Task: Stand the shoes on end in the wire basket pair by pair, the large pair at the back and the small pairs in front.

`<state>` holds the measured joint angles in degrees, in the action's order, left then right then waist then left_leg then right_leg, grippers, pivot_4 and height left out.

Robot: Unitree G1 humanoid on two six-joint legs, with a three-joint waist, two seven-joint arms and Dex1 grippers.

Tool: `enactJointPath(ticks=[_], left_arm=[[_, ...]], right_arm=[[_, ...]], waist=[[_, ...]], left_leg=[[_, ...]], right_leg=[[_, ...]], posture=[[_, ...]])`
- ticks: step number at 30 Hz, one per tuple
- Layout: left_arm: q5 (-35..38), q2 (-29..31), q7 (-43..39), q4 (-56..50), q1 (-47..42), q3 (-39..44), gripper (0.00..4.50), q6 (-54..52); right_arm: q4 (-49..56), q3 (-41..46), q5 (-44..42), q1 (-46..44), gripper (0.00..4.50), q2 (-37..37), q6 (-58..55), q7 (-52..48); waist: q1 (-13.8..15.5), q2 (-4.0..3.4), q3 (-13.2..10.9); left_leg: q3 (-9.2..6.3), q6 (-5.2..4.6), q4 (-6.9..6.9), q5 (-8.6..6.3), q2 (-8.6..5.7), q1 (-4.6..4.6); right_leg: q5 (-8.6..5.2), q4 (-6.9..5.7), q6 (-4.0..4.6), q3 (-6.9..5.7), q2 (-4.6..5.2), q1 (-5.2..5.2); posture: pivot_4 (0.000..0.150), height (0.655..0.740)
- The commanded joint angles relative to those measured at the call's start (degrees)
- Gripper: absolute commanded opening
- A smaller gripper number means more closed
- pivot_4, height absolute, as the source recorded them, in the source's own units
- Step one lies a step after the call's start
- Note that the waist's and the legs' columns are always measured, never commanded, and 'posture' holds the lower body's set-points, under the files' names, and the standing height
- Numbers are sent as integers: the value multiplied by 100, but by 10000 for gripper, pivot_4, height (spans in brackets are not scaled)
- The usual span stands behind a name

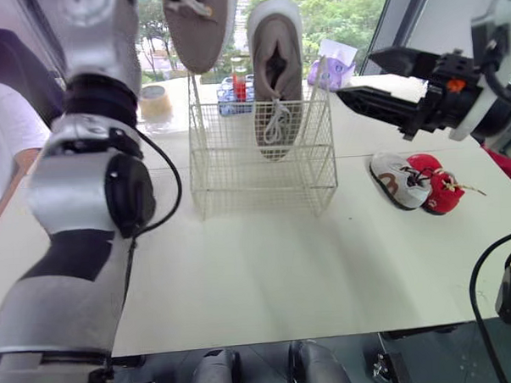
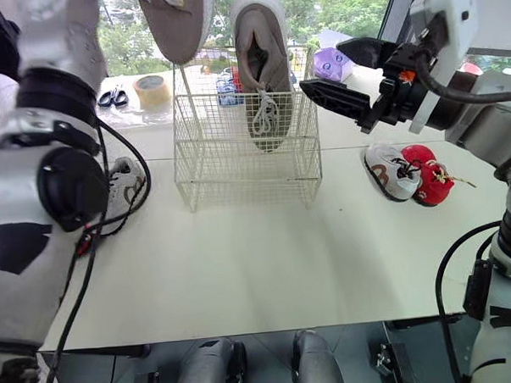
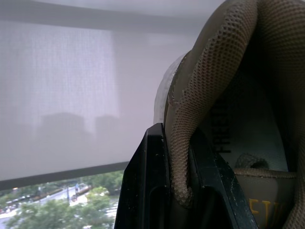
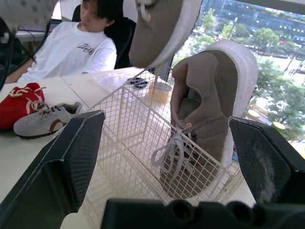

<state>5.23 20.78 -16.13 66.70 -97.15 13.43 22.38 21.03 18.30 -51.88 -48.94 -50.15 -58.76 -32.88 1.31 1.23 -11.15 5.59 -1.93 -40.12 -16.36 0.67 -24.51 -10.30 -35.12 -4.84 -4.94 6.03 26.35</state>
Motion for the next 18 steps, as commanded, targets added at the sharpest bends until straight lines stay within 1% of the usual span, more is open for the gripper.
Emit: enactJointPath(ticks=[1, 8, 12, 18], left_arm=[[33, -48, 277, -235, -148, 29, 468, 317], [145, -340, 915, -245, 221, 168, 468, 660], [-224, -429, 1456, -219, 493, -43, 468, 1023], [-178, -766, 1420, -146, 976, -88, 468, 1100]], right_arm=[[72, 177, -16, 12, 45000, -67, 104, 84], [35, 92, 0, 8, 45000, 53, 235, 187], [-9, 13, -5, -65, 45000, 54, 289, 140], [-51, -24, -52, -126, 45000, 67, 333, 148]], waist=[[-45, 0, 0], [-56, 0, 0], [-57, 0, 0], [-45, 0, 0]], left_leg=[[0, 0, 1, 0, 0, -1], [2, -12, 0, -7, 0, -3], [2, -12, 0, -7, 0, -2], [2, -11, -1, -6, -1, 1]], right_leg=[[0, -2, 0, 0, 0, 0], [4, 4, -7, 3, 3, -3], [4, 2, -7, 4, 3, -1], [5, 4, -7, 4, 3, -11]], posture=[[1500, 7400], [1500, 7400], [1500, 7400], [1500, 7400]])
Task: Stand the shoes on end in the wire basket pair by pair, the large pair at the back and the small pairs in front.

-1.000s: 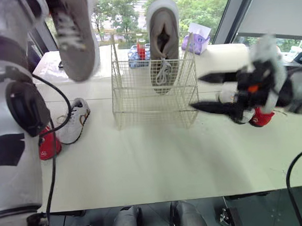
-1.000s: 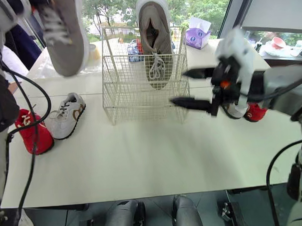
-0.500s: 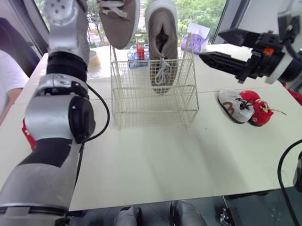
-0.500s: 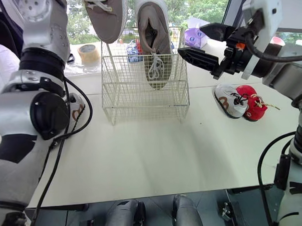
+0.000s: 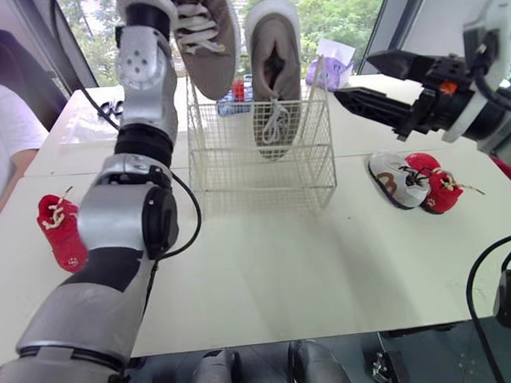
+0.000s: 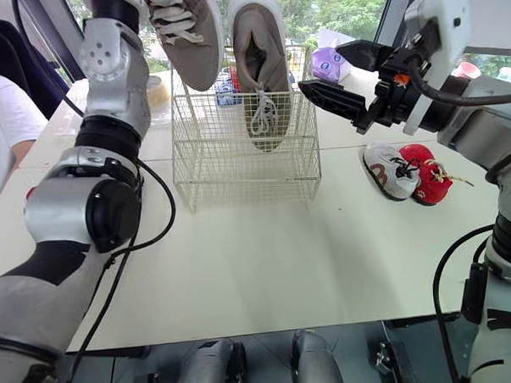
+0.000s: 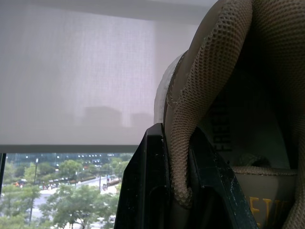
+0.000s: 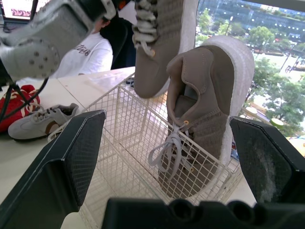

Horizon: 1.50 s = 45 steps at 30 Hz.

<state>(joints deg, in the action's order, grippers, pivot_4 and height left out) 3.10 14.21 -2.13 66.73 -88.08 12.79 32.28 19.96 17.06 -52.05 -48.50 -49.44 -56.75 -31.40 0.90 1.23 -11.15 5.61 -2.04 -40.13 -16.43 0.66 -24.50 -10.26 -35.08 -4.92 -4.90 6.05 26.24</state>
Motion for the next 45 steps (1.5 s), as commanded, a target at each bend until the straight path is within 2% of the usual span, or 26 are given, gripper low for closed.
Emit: enactJointPath(ticks=[1, 11, 16, 19, 23, 26, 31, 33, 36, 40, 44, 45], left_arm=[[40, -162, 31, -135, 173, -25, 468, 86], [128, -381, -163, -547, 919, -121, 468, -452], [401, -541, -553, -2451, 2118, -293, 468, -1457], [604, -735, -738, -3841, 3062, -536, 468, -2534], [553, -766, -743, -4841, 3801, -727, 468, -3319], [706, -686, -743, -5258, 3936, -618, 12962, -3702], [951, -323, -1099, -5759, 3883, -512, 36888, -4227], [1046, -95, -1214, -6022, 3890, -486, 36888, -4575], [1491, 466, -1811, -6909, 4192, -402, 36888, -5240], [2737, 1250, -2351, -8035, 4573, 92, 36888, -6729], [4105, 1999, -2840, -8582, 4944, 728, 36888, -7960], [4643, 2138, -2978, -8646, 5058, 919, 39560, -8339]], right_arm=[[53, 91, -39, -171, 45000, 6, 138, 3], [86, 39, -143, -78, 45000, 114, 111, 7], [190, 13, -234, 130, 45000, 242, 97, 53], [69, -89, -76, 167, 45000, 312, 246, -1], [-96, -177, 58, 170, 45000, 369, 384, -95], [-193, -227, 77, 152, 45000, 416, 442, -151], [-362, -421, 285, 235, 45000, 452, 441, -170], [-410, -506, 412, 361, 45000, 477, 412, -111], [-381, -543, 649, 669, 45000, 541, 681, -171], [-638, -109, 830, 876, 45000, 885, 1017, 273], [-826, 370, 1009, 994, 45000, 1057, 1480, 563], [-889, 580, 981, 1034, 45000, 1080, 1519, 676]], waist=[[-8, 0, 0], [-12, -2, 2], [-22, -15, 15], [-21, -15, 15], [-15, -22, 20], [-3, -22, 21], [-12, -21, 20], [-15, -21, 20], [-28, -22, 20], [-50, -24, 19], [-25, -25, 18], [-15, -25, 18]], left_leg=[[0, -3, 0, -2, 0, 1], [0, -15, 0, -8, 2, 9], [-15, -12, 0, -7, 4, 23], [-17, 1, 0, 1, 5, 23], [-20, 2, 0, 1, 4, 22], [-25, -3, -1, -1, 1, 29], [-38, -22, -6, -12, -1, 47], [-39, -21, -6, -12, 1, 49], [-41, -20, -3, -12, 4, 48], [-38, 14, 0, 8, 6, 46], [-43, 20, 0, 12, 6, 48], [-44, 25, 0, 14, 6, 48]], right_leg=[[0, 0, 0, 0, 0, -1], [2, -2, 3, 2, 0, -1], [3, -4, 3, 5, 0, -16], [3, -6, 4, 7, -1, -16], [3, -2, 4, 7, -2, -20], [3, 4, 4, 7, -2, -36], [3, 3, 4, 6, -3, -52], [2, 1, 5, 6, -5, -51], [2, -2, 5, 6, -9, -51], [2, -1, 5, 7, -10, -50], [2, -1, 5, 7, -12, -50], [1, -1, 5, 7, -12, -50]], posture=[[1500, 7400], [1500, 7400], [1500, 7400], [1500, 7400], [1500, 7400], [1500, 7400], [1500, 7400], [1500, 7400], [1500, 7400], [1500, 7400], [1500, 7400], [1500, 7400]])
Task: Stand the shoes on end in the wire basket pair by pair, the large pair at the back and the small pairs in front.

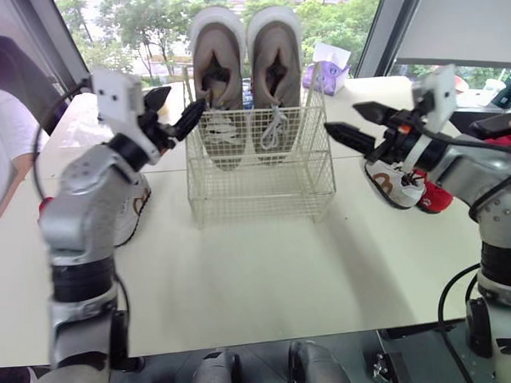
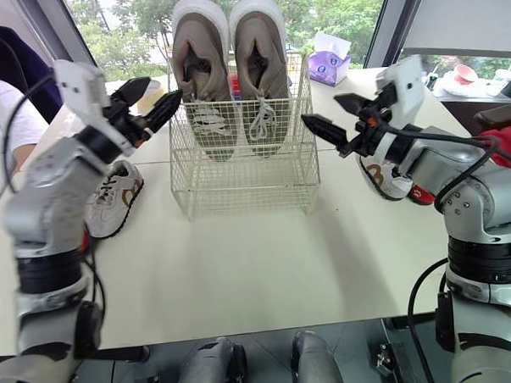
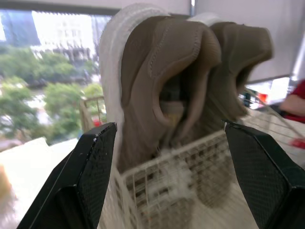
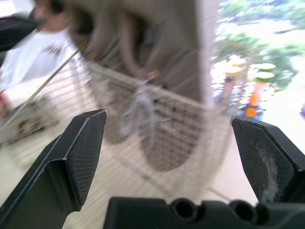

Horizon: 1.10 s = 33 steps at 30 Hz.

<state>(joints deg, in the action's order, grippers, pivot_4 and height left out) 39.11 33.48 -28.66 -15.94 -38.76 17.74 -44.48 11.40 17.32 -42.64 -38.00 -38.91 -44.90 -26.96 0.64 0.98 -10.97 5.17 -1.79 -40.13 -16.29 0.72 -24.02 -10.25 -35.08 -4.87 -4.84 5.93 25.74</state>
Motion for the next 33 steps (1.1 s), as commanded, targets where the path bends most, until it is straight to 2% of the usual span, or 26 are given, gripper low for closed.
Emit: enactJointPath(ticks=[1, 2, 6, 9, 13, 18, 25, 33], left_arm=[[1485, 280, -422, -484, 242, 555, 42097, -908], [1807, 343, -433, -591, 362, 602, 44783, -1149], [2786, 435, -458, -1195, 1129, 414, 44783, -1713], [3028, 470, -575, -1744, 1820, 55, 44783, -1786], [2501, 501, -733, -2290, 2596, -705, 44783, -1467], [2142, 378, -684, -2417, 2961, -1111, 44783, -1089], [2065, 455, -652, -2509, 3107, -1338, 44783, -951], [1930, 465, -547, -2469, 3049, -1370, 44783, -786]], right_arm=[[-79, 723, 48, 62, 45000, 6, 362, 303], [-83, 850, 20, 166, 45000, -31, 325, 342], [93, 1161, 155, 820, 45000, -100, 206, 605], [218, 1340, 386, 1570, 45000, -7, 365, 766], [531, 1276, 678, 2819, 45000, 211, 571, 732], [532, 1198, 841, 3446, 45000, 542, 718, 771], [-79, 831, 1174, 3409, 45000, 595, 1084, 467], [-1510, 637, 1727, 2818, 45000, 557, 1931, 309]], waist=[[16, 0, 0], [19, 0, 0], [10, 0, 0], [6, 0, 0], [9, -3, 1], [-3, -36, 10], [0, -53, 18], [9, -53, 18]], left_leg=[[0, 3, 0, 1, -1, 0], [-4, 4, -1, 2, -2, 0], [-11, 5, 0, 2, -4, 10], [-9, 5, 2, 2, -3, 23], [-9, -25, 11, -18, -3, 48], [-7, -23, 12, -18, 0, 60], [-8, -24, 13, -19, 2, 62], [-10, -25, 14, -20, 1, 60]], right_leg=[[0, 0, 0, 0, 0, -1], [0, 1, 0, -1, 0, -2], [-1, 7, 0, -4, 1, -23], [-2, 11, 1, -2, 0, -31], [-20, 13, 30, -1, -1, -43], [-34, 12, 53, 4, -4, -47], [-40, 12, 62, 4, -6, -47], [-41, 13, 60, 4, -6, -46]], posture=[[1500, 7400], [1500, 7400], [1500, 7400], [1500, 7400], [1500, 7400], [1500, 7400], [1500, 7400], [1500, 7400]])
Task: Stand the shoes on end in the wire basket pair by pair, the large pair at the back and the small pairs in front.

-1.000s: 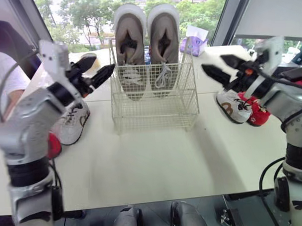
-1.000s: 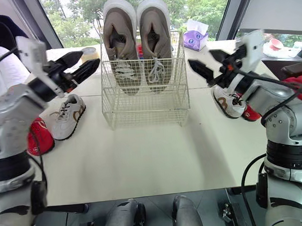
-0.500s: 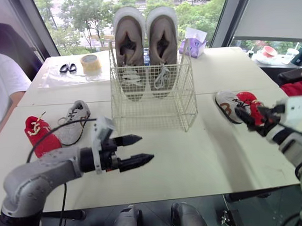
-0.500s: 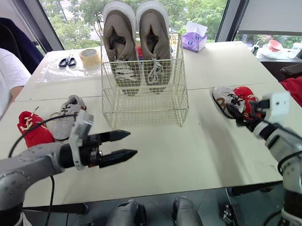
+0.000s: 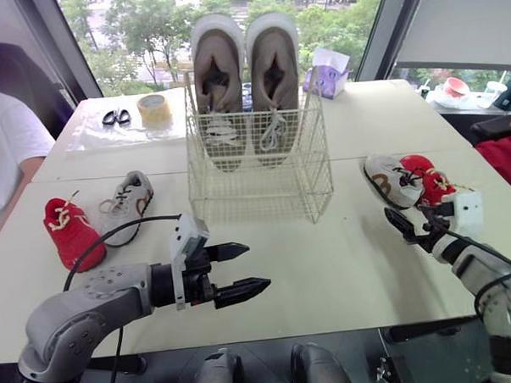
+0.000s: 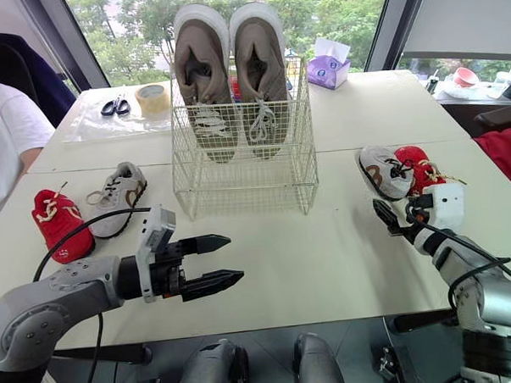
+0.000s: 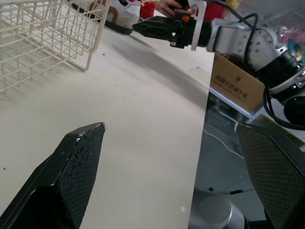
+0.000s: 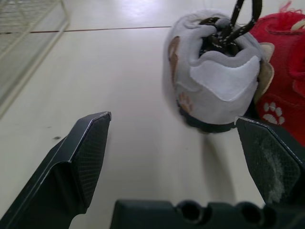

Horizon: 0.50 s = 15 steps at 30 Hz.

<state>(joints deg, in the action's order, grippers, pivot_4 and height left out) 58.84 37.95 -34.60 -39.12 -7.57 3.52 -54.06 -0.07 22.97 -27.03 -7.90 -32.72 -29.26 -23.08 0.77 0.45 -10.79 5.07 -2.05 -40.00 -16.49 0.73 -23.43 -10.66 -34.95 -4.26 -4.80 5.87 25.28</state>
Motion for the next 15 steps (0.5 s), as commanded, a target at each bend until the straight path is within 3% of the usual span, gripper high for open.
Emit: enactJointPath(ticks=[1, 15], left_arm=[[-37, 8, 90, -165, -80, 65, 44783, 172], [-100, 85, 412, -214, -39, 115, 44783, 209]], right_arm=[[-601, 63, 214, -282, 45000, -75, 490, -129], [-3304, -387, 786, -1923, 45000, 158, 1823, -486]], waist=[[-9, 0, 0], [-31, -2, -1]], left_leg=[[1, -1, 0, 0, 0, 0], [0, -1, 2, 0, 0, 1]], right_leg=[[0, 0, 0, 0, 0, 0], [1, 1, 0, 0, -1, 0]], posture=[[1500, 7400], [1500, 7400]])
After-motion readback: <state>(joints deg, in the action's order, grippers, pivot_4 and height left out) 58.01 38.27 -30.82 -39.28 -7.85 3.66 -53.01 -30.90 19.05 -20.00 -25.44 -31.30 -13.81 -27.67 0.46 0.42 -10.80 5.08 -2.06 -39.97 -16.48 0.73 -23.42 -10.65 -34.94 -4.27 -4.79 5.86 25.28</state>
